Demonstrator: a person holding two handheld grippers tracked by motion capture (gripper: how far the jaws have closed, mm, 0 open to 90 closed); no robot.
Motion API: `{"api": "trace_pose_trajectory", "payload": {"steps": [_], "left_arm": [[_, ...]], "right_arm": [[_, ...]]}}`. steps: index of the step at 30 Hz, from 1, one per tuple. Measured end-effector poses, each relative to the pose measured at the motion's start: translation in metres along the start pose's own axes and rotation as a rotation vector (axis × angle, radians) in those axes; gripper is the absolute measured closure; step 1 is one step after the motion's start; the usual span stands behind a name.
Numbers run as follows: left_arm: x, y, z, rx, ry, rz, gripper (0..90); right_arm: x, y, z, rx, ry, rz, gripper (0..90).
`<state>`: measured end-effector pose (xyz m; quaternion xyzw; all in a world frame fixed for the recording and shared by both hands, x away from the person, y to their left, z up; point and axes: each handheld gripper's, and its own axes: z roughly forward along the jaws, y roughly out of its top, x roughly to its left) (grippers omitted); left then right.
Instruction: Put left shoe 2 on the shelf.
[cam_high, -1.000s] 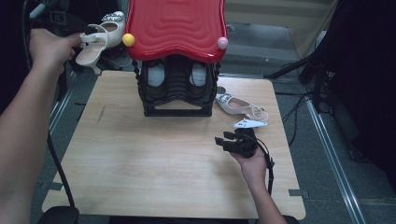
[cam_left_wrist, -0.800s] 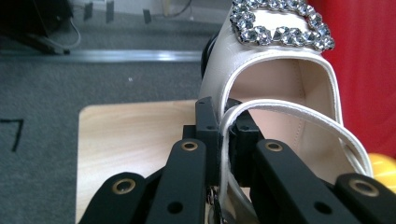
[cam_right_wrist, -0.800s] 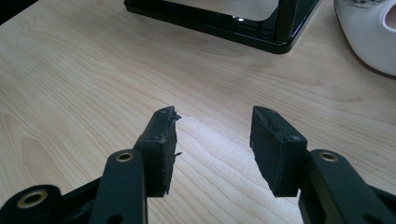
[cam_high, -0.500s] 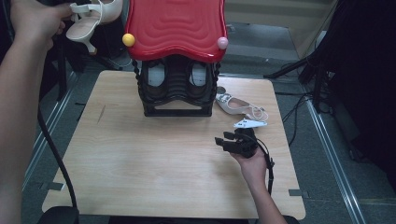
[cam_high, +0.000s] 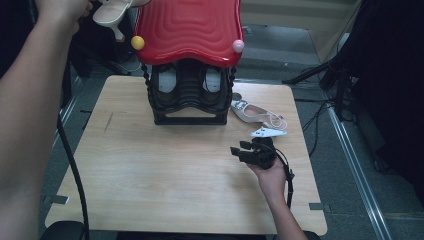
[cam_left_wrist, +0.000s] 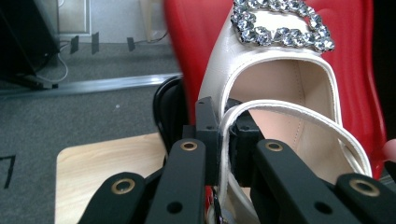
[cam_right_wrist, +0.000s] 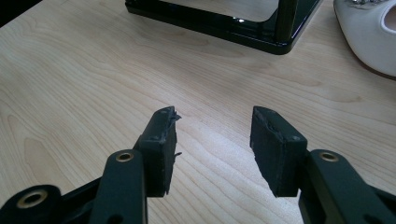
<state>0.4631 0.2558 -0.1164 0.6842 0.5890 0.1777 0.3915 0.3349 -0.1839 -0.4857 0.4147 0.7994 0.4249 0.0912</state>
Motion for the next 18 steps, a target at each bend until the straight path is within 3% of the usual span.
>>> {"api": "trace_pose_trajectory", "payload": {"steps": [3,8,18], "left_arm": [[-0.016,0.003,0.007,-0.014,-0.004,0.026,85.8],[-0.032,0.004,0.025,0.001,-0.024,0.03,85.7],[-0.046,0.004,0.063,-0.009,-0.038,0.008,85.0]], "right_arm": [[0.0,0.0,0.0,0.0,0.001,-0.001,51.6],[0.0,0.0,-0.001,-0.002,0.006,0.0,51.6],[0.0,0.0,-0.001,-0.008,0.013,-0.004,51.6]]}}
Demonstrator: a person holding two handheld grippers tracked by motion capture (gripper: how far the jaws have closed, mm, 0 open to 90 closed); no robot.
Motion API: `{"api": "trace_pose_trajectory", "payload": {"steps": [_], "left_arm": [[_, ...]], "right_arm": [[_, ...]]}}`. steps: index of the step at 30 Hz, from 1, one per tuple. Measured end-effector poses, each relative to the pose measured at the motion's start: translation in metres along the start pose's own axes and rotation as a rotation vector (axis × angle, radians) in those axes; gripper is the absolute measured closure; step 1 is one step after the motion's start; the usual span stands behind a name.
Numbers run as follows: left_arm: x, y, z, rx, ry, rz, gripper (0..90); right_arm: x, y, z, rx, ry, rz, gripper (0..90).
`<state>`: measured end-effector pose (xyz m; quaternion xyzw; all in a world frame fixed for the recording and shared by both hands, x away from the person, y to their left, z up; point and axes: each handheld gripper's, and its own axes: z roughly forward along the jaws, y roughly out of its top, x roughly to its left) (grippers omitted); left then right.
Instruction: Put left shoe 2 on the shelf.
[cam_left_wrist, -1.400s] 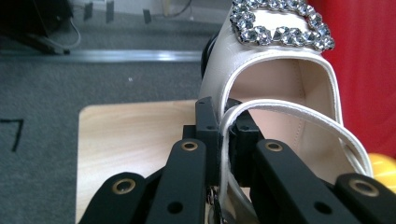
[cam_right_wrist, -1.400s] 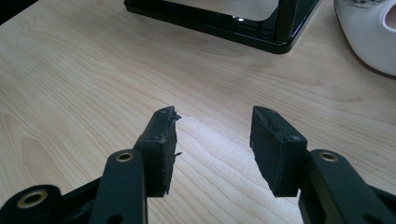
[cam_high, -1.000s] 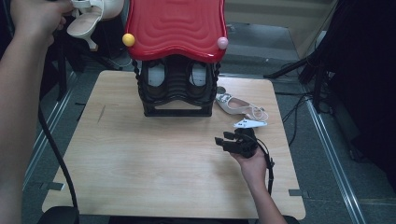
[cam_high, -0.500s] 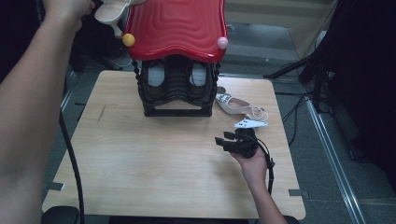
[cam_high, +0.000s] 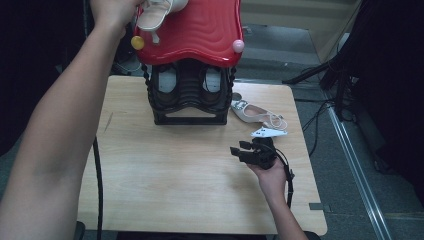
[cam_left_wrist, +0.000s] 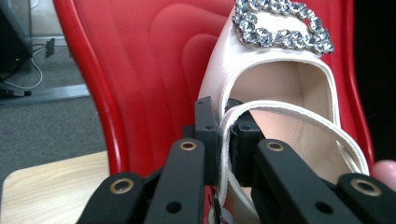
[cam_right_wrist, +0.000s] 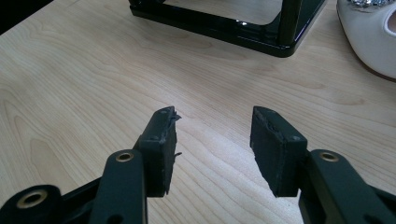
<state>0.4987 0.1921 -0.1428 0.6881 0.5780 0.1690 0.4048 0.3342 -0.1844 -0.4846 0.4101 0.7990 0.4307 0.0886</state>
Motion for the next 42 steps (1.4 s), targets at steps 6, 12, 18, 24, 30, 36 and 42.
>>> {"api": "trace_pose_trajectory", "payload": {"steps": [6,12,18,24,30,36,42], "left_arm": [[-0.002,-0.009,0.018,-0.002,0.018,0.025,83.9],[-0.005,-0.015,0.022,-0.019,0.04,0.044,82.1],[-0.01,-0.018,0.021,-0.014,0.066,0.092,79.9],[-0.006,-0.016,0.017,0.013,0.025,0.075,72.7],[-0.009,-0.013,0.01,0.025,0.005,0.09,63.4],[-0.007,-0.012,0.0,0.016,-0.017,0.099,53.1],[-0.006,-0.013,-0.006,0.031,-0.036,0.116,48.8]], "right_arm": [[-0.001,0.0,-0.001,-0.002,0.003,0.007,51.3],[0.001,0.0,-0.001,-0.009,0.005,-0.01,51.3],[0.001,0.0,0.0,-0.008,0.001,-0.013,51.2],[0.0,0.0,0.0,-0.003,0.002,-0.008,51.0],[0.001,0.0,0.0,-0.004,-0.002,-0.012,51.0],[0.0,0.0,0.0,-0.002,-0.002,-0.007,51.0],[0.001,0.0,0.001,-0.001,-0.004,-0.01,51.0]]}}
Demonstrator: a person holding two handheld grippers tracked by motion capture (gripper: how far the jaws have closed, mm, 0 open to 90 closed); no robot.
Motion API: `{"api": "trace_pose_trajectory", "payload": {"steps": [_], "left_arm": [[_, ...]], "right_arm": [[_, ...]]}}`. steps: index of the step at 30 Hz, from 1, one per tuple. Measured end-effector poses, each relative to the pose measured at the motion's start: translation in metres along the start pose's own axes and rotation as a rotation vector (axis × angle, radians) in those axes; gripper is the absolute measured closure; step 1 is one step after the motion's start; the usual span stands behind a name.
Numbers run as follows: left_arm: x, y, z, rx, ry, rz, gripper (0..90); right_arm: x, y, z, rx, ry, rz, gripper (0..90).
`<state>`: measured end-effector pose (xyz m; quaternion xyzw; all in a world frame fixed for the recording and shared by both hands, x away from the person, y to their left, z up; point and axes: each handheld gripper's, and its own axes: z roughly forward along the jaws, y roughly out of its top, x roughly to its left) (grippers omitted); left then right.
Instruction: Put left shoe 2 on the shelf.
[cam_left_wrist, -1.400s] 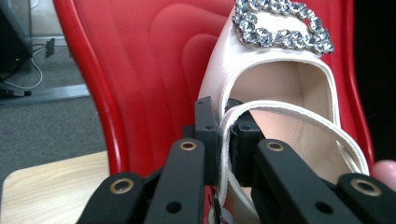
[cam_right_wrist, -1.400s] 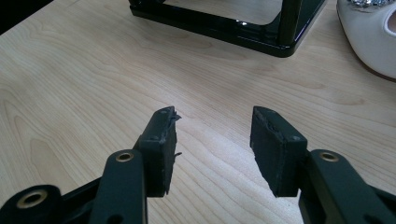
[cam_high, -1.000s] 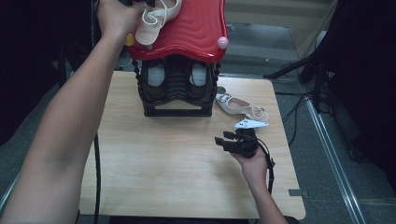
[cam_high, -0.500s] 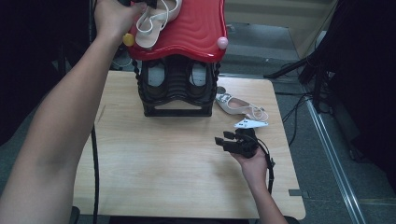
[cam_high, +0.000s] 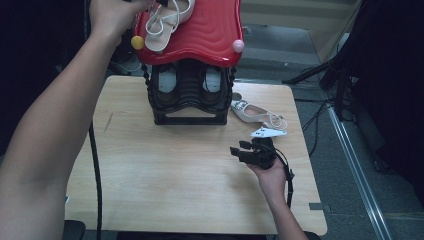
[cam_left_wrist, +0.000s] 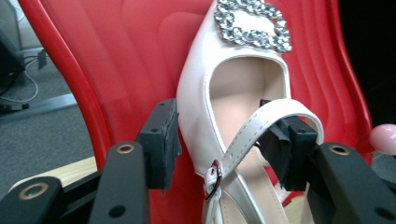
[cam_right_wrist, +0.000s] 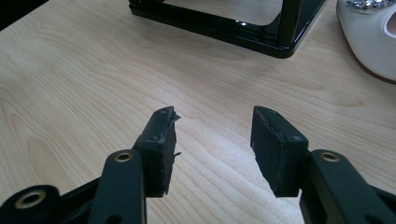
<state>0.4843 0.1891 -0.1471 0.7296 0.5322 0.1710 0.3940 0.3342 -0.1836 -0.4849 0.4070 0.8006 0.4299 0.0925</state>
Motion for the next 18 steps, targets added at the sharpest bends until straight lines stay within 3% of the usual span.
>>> {"api": "trace_pose_trajectory", "payload": {"steps": [5,9,11,13,18], "left_arm": [[0.0,-0.002,-0.006,0.007,0.003,0.026,45.7],[0.002,-0.006,-0.009,0.023,-0.031,0.026,42.7],[0.003,-0.009,-0.014,-0.014,-0.045,0.028,42.3],[0.005,-0.011,-0.017,-0.01,-0.059,0.021,41.7],[0.009,-0.017,-0.023,-0.005,-0.043,0.034,41.8]], "right_arm": [[-0.001,0.0,-0.001,0.001,-0.003,0.004,51.0],[-0.001,0.0,0.0,0.002,-0.004,0.002,50.9],[-0.001,0.0,0.0,0.002,-0.004,0.0,50.9],[-0.001,0.0,0.0,0.004,-0.005,0.003,50.9],[0.0,0.0,0.0,0.006,-0.006,0.003,50.9]]}}
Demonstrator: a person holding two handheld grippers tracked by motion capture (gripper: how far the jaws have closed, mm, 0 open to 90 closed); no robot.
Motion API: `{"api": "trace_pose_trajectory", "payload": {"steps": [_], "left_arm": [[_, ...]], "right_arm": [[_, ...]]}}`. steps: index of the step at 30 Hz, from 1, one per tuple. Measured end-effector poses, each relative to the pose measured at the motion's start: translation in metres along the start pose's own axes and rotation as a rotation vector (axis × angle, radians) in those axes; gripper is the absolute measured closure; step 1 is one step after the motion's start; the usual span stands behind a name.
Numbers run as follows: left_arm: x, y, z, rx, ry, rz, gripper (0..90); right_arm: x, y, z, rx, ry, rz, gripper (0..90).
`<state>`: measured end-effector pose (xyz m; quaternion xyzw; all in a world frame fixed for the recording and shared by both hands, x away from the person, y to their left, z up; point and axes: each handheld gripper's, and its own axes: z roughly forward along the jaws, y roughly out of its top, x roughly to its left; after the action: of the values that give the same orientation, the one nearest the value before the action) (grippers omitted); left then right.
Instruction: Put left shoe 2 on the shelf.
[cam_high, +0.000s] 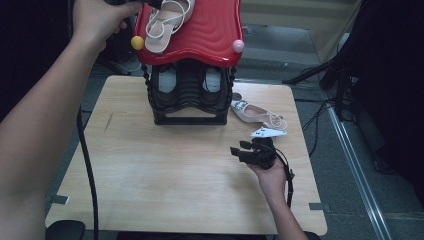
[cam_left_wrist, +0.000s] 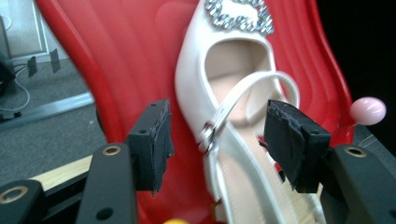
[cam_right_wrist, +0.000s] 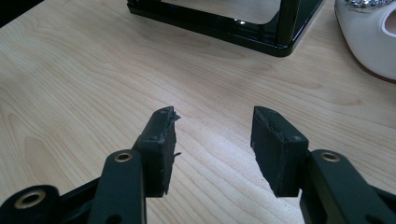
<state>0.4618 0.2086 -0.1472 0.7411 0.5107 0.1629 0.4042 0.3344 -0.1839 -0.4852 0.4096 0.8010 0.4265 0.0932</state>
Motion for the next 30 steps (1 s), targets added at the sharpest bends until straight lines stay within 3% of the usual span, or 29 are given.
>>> {"api": "trace_pose_trajectory", "payload": {"steps": [4,16,30], "left_arm": [[0.008,-0.006,-0.006,-0.004,-0.012,-0.007,41.8],[0.043,-0.031,-0.024,-0.012,0.011,-0.037,41.4],[0.07,-0.066,-0.02,-0.007,0.011,-0.068,40.0]], "right_arm": [[0.0,0.0,0.0,0.001,-0.002,0.002,50.9],[-0.002,0.0,0.001,-0.001,-0.006,-0.002,50.9],[-0.003,0.002,0.002,-0.001,-0.005,-0.002,50.9]]}}
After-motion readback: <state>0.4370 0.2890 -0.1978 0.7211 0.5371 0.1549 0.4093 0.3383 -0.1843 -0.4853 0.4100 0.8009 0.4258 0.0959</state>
